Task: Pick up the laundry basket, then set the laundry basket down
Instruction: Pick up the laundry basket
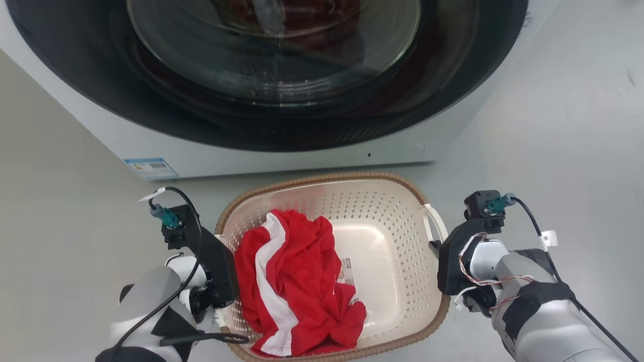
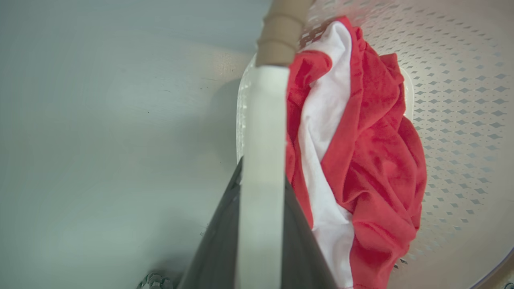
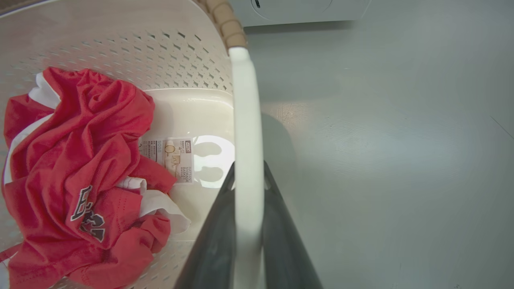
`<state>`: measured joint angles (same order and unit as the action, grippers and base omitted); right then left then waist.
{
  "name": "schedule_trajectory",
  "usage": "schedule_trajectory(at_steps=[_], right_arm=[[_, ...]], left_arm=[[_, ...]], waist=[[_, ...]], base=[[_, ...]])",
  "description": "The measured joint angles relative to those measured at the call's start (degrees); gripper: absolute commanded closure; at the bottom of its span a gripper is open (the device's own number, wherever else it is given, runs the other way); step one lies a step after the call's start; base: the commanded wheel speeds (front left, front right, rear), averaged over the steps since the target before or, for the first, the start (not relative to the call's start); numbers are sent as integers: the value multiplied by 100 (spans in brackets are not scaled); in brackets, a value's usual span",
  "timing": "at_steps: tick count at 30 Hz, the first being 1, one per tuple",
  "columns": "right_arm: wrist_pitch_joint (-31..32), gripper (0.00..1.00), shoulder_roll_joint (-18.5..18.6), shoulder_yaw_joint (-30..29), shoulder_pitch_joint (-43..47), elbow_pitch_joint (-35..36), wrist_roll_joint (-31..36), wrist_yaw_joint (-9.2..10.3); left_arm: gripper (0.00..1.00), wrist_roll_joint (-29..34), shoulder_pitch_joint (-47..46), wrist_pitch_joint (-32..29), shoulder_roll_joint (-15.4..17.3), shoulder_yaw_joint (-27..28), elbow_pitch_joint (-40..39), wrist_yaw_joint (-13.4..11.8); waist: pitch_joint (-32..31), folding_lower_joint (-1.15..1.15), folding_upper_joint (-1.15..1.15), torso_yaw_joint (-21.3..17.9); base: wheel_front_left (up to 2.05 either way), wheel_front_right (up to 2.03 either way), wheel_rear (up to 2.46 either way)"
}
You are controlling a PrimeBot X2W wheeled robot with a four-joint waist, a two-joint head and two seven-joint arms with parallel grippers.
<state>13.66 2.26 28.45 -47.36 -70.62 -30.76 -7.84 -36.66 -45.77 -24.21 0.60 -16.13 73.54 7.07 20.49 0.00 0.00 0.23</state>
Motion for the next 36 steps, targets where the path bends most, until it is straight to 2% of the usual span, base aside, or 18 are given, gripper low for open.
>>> schedule_trajectory(at_steps=[14, 36], right_arm=[[817, 100, 0, 193, 221, 7, -466, 0], [1689, 100, -33, 223, 701, 83, -1233, 0]], left_arm=[[100, -292, 214, -799, 43, -30, 55, -3], [100, -516, 668, -1322, 168, -46, 103, -3]], waist=[[-1053, -1, 0, -29], [-1970, 0, 0, -145]], base=[[0, 0, 0], [0, 0, 0]])
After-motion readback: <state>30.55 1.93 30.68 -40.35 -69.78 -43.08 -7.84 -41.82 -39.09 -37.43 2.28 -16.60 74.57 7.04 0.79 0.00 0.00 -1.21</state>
